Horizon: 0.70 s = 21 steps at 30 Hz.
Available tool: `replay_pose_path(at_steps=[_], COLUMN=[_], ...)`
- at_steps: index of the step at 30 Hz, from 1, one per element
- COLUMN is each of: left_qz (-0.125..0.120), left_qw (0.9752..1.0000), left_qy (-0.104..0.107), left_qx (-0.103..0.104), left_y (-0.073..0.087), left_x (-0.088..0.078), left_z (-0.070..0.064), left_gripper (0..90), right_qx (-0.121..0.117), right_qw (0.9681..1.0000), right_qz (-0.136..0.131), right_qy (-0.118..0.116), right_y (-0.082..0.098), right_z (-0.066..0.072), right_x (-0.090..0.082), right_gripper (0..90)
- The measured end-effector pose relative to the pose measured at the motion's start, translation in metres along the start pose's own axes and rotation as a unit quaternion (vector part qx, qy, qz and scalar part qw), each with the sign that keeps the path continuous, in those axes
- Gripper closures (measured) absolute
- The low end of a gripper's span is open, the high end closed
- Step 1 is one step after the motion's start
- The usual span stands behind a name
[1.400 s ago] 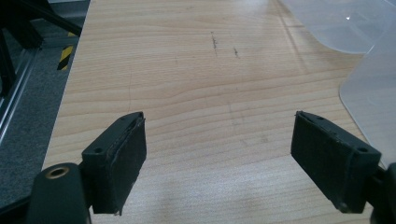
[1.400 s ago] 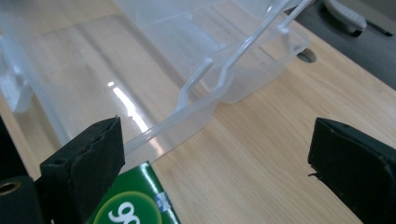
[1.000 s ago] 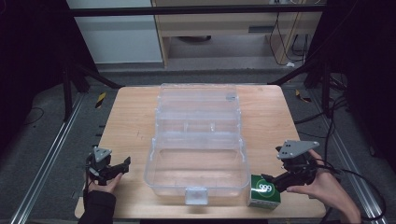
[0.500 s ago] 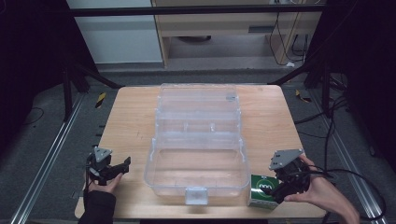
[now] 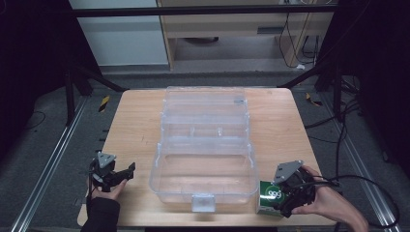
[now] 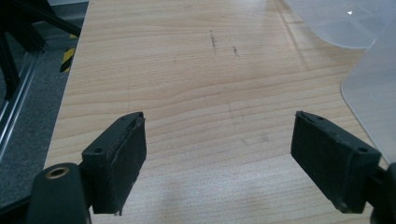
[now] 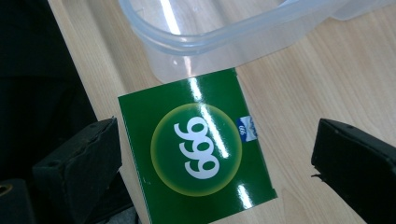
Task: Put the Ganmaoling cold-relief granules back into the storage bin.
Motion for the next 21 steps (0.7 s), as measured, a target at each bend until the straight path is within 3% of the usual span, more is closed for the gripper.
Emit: replay_pose_path(at_steps=[21], left_qz=[0.001], left_qw=[1.0], left_qy=[0.001], left_qx=[0.001], left_y=[0.0], left_x=[0.0], left_z=[0.0], left_gripper=[17.7], right_qx=[-0.015], right_qw=[0.9982], right_qz=[0.05], right_qy=[-0.028], right_y=[0.007], right_z=[0.006], right_x=[0.03], right_gripper=[1.8])
Point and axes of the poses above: each handheld gripper's, and its own axes: x roughly forward along the jaws, y roughly out of its underside, z roughly to its left, the point moved 3 cm from there along x, roughly forward along the jaws, and after that the axes turned 3 degrees about -z, right-handed, at the moved point
